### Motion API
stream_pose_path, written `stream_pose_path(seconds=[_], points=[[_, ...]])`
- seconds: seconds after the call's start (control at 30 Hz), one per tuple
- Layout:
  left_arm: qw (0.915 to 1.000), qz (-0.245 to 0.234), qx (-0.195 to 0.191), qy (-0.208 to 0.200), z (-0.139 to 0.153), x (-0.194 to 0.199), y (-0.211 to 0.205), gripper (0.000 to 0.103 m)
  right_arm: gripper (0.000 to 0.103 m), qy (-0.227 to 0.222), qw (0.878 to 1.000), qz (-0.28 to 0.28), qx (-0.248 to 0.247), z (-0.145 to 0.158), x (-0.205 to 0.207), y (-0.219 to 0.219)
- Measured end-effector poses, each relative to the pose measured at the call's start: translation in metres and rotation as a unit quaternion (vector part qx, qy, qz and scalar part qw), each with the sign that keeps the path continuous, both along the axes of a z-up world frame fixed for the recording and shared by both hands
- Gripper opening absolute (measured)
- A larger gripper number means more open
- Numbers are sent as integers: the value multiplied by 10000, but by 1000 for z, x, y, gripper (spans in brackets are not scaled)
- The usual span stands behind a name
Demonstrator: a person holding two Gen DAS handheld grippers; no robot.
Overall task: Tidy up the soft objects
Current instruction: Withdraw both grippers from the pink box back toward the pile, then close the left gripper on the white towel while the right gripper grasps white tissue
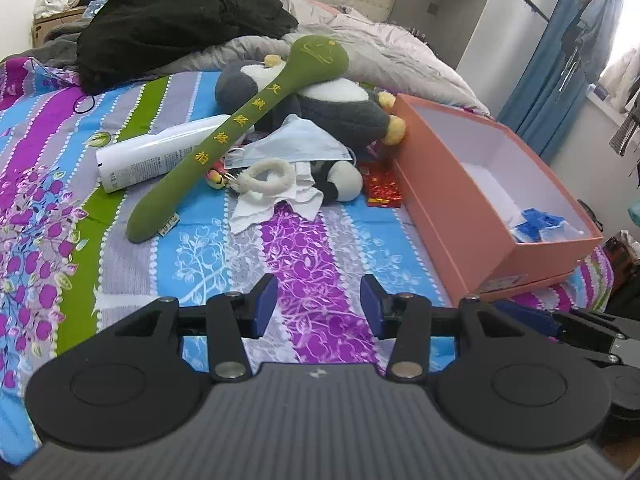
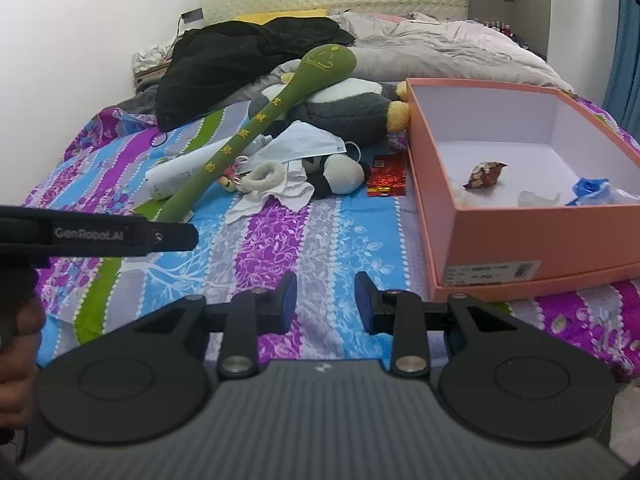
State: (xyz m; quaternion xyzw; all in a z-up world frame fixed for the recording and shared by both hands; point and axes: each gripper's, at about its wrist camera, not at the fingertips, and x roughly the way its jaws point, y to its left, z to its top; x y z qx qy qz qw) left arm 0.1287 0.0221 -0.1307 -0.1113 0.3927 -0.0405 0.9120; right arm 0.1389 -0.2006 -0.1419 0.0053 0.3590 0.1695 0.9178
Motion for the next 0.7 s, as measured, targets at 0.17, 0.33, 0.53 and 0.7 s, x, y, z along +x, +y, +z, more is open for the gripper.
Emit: stream_pose_path(seconds=[0.17,0.33,0.53,0.7], points=[[9999,42,112,24,-10,24,9,52,34,38,10000,79,-25,-11,24,11],[9995,262,152,63,-24,49,22,52,34,123,9996,225,-102,-22,49,24],[9987,488,137,33,-36,81,42,52,34,202,9990,377,-157,-35,77,42],[9988,471,107,30,-46,106,50,55,34,251,9988,354,-209,-48,107,51]])
